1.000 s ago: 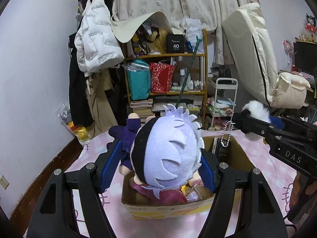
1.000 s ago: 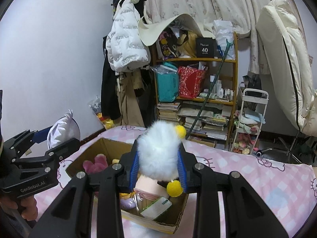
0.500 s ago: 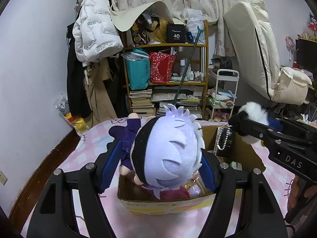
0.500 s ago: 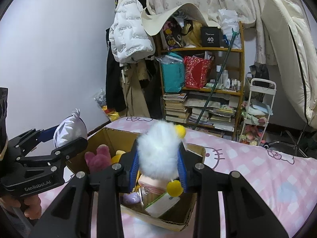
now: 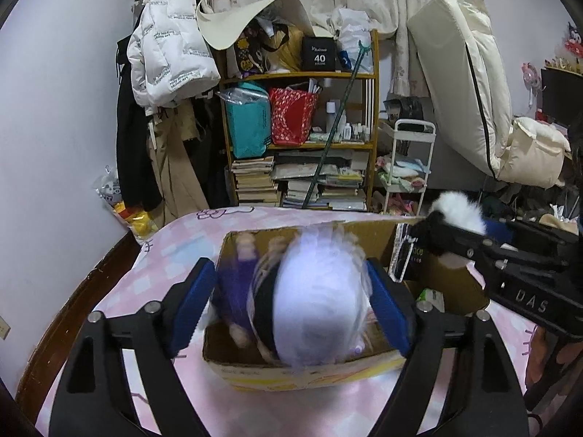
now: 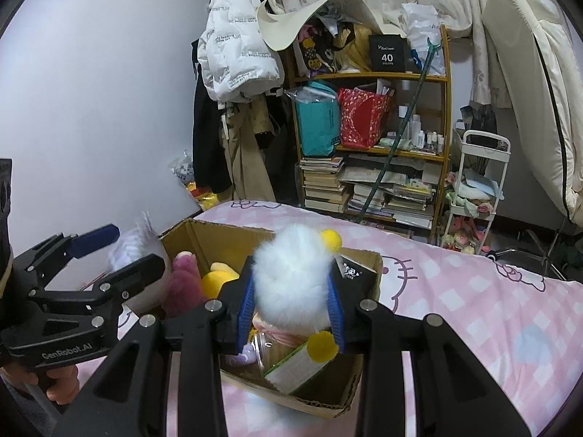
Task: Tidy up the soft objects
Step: 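Open both grippers to drop the fluffy plush and doll into the box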
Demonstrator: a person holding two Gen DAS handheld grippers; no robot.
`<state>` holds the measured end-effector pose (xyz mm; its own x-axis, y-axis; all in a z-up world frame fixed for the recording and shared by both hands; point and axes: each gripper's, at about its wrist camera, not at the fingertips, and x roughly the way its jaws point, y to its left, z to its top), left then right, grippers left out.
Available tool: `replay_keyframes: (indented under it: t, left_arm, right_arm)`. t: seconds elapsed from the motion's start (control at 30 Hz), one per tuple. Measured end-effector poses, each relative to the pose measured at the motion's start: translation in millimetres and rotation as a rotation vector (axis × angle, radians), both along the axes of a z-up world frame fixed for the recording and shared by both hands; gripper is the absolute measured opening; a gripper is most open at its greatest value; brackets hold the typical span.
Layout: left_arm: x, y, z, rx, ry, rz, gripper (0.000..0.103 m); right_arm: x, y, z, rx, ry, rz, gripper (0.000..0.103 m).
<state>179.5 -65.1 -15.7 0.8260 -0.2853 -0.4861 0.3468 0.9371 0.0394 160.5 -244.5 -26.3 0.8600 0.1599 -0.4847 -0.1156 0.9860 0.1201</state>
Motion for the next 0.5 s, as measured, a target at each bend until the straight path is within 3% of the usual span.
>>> replay_keyframes:
  t: [0.23, 0.37, 0.43, 0.5]
  left_arm:
    - [9.6, -1.1, -4.9, 0.000, 0.033, 0.005, 0.083]
    - [7.0, -0.6, -5.0, 0.039, 0.020, 0.040, 0.085]
    - [4.2, 1.7, -2.3, 0.039, 0.011, 0.044, 0.092]
    - [0.3, 5.1, 1.0, 0.026, 0.004, 0.046, 0.092]
  right_arm:
    - [0.3, -0.4, -5.0, 0.004, 0.021, 0.001, 0.038]
    - [0.1, -1.1, -5.1, 0.007, 0.026, -0.006, 0.045]
    - [-0.1, -0.9, -4.5, 0.004, 0.024, -0.005, 0.049]
    - [-0.9, -1.0, -3.7, 0.002, 0.021, -0.011, 0.056]
